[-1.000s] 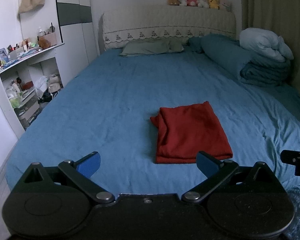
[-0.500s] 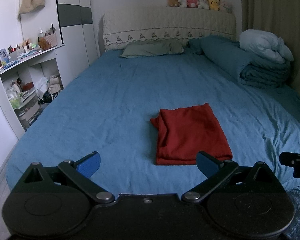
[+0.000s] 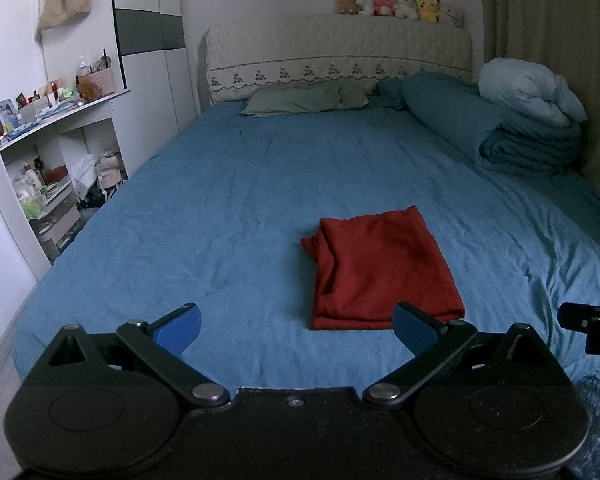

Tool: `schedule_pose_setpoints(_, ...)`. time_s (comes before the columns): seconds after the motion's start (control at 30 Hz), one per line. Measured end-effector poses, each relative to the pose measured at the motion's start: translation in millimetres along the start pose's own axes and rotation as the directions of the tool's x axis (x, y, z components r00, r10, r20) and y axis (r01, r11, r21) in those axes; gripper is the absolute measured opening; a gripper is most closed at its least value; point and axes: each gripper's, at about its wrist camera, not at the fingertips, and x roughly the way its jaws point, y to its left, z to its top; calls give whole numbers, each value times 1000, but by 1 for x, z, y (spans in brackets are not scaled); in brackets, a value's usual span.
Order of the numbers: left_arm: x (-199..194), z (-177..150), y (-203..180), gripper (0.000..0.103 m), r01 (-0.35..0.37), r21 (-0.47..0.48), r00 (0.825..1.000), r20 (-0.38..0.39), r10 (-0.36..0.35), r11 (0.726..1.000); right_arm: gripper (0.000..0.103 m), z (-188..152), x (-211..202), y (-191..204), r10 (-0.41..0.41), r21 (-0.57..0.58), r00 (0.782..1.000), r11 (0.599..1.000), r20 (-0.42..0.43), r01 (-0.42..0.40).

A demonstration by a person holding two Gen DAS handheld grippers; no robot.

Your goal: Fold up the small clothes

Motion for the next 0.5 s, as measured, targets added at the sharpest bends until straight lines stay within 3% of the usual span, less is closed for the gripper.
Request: schedule_pose_setpoints(0.5,-4,-1,-1,103,-4,2,1000,21,4,1000,103,-1,0,-2,2,2,1000,1000,6,-2)
